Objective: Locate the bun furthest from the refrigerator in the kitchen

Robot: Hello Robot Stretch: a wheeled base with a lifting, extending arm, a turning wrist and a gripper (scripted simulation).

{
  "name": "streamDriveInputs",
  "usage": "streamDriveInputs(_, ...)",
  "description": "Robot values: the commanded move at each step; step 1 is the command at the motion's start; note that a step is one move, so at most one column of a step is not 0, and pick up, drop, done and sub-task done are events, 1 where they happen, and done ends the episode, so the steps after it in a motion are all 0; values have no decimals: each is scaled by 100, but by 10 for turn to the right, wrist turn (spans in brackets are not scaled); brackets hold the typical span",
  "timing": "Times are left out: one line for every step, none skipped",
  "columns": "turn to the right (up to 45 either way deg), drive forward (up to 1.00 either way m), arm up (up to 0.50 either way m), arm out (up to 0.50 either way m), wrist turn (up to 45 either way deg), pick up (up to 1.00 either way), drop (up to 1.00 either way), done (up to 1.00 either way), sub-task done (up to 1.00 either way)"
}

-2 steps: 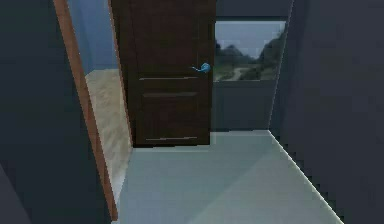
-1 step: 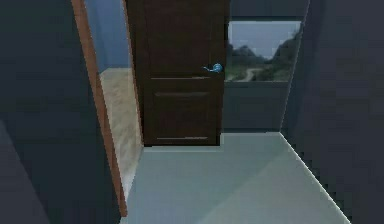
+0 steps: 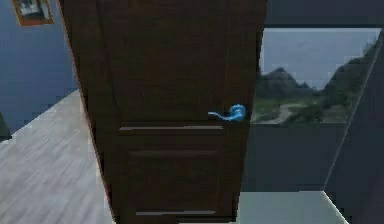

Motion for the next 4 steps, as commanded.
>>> streamDriveInputs(0,50,0,0,0,0,0,0,0)
streamDriveInputs(-450,0,0,0,0,0,0,0,0)
streamDriveInputs(-390,0,0,0,0,0,0,0,0)
streamDriveInputs(-30,0,0,0,0,0,0,0,0)
